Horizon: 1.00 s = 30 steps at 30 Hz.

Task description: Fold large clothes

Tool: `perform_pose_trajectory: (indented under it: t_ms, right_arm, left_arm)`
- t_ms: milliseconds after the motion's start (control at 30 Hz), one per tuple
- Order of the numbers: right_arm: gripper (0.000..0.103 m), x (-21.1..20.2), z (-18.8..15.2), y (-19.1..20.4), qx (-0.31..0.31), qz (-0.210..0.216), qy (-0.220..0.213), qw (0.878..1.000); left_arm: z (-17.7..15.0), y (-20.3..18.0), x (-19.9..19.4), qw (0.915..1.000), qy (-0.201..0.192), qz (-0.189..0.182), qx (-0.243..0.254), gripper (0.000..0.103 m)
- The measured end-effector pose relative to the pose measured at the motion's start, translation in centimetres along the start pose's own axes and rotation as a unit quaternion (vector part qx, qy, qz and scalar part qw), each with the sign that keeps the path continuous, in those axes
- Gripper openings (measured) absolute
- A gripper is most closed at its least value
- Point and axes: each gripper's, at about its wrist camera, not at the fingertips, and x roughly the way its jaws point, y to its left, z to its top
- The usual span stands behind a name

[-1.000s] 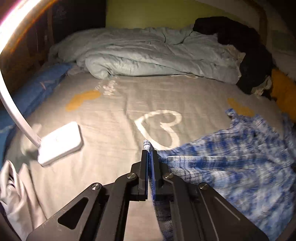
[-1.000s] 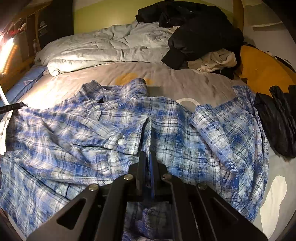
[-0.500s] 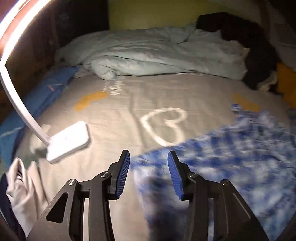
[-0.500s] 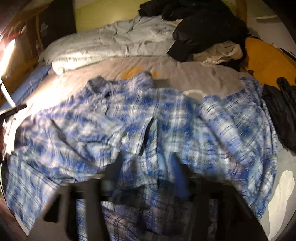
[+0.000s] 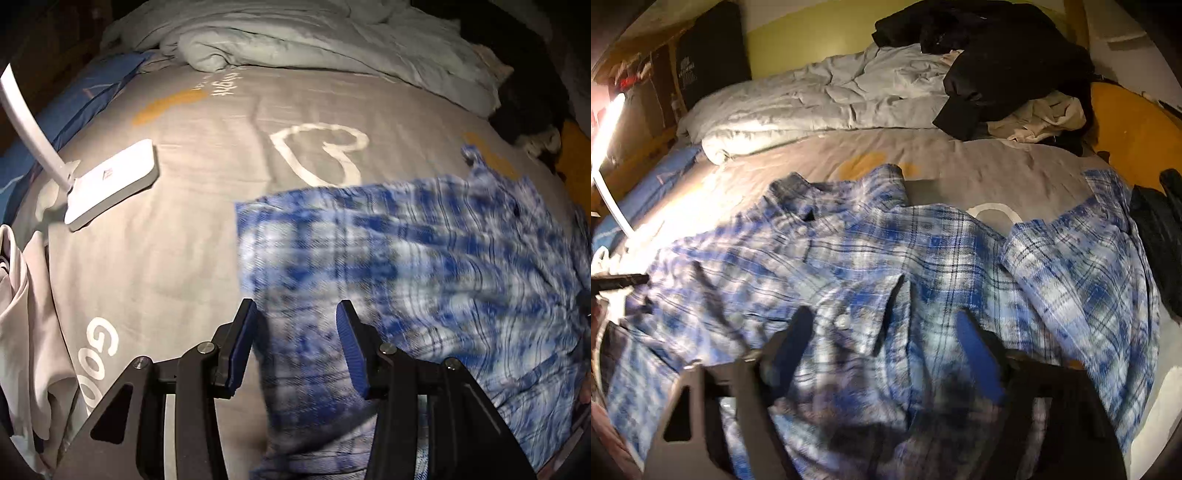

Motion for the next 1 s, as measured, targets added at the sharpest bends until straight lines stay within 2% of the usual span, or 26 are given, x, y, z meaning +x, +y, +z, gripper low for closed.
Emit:
perform_pose_trajectory:
  t_ms: [33,67,133,200,267,333,400,500,667,767,867,933,967,1000]
  right_arm:
    - [0.053,0.3,-0.1,0.1,-0.007,0.001,0.006,1.000]
    - [0.042,0.9,-0.2,0.3,-0.016,0.009,0.018,1.000]
    - [0.030,1.9,-0.4,0.4,-0.019,0.008,0.032,0.999]
    - [0.008,2.3,-0.5,0.4,-0.022,-0.003,0.033,0.999]
    - [0.005,2.1,-0.4,0.1,-0.019,-0.003,0.025,1.000]
    - [0.004,0.7,0.0,-0.3,-0.008,-0.002,-0.014,1.000]
    - [0.001,-1.0,0.4,-0.1,-0.016,-0.013,-0.057,0.998]
    - [0.001,-3.1,1.0,0.3,-0.036,-0.049,-0.111,0.992]
    - [0.001,-1.3,1.1,-0.5,-0.027,-0.057,-0.069,0.996]
    - [0.001,0.4,1.0,-1.0,-0.024,-0.058,-0.024,0.998]
    - [0.002,0.8,0.7,-1.6,-0.008,-0.062,-0.009,0.998]
    - [0.019,-0.3,0.9,-1.9,-0.001,-0.064,-0.025,0.998]
    - [0.037,-1.0,1.1,-2.0,0.001,-0.063,-0.033,0.997]
    - [0.050,-2.1,1.4,-2.2,0.006,-0.059,-0.050,0.997]
  left_arm:
    - [0.1,0.1,-0.1,1.0000,-0.002,0.001,0.003,0.044]
    - [0.0,0.1,-0.2,1.0000,-0.003,0.004,0.008,0.044]
    - [0.1,0.0,0.1,0.9998,0.001,0.011,0.019,0.044]
    - [-0.1,-0.2,0.4,0.9995,0.009,0.014,0.026,0.044]
    - [-0.4,-0.5,0.8,0.9990,0.021,0.019,0.036,0.045]
    - [-0.6,-0.7,1.3,0.9979,0.026,0.033,0.050,0.045]
    - [-0.6,-0.4,1.5,0.9982,0.026,0.031,0.044,0.045]
    - [-0.4,0.3,1.4,0.9991,0.027,0.017,0.028,0.045]
    - [-0.3,0.5,1.9,0.9988,0.033,0.022,0.028,0.045]
    - [-0.2,0.3,1.9,0.9986,0.034,0.023,0.032,0.045]
    - [-0.2,0.1,0.4,0.9994,0.010,0.014,0.031,0.045]
    - [-0.1,-0.4,-1.5,0.9990,-0.021,0.000,0.040,0.045]
    - [-0.1,-0.8,-2.6,0.9981,-0.039,-0.010,0.046,0.045]
    - [-0.2,-1.1,-3.8,0.9970,-0.056,-0.021,0.049,0.046]
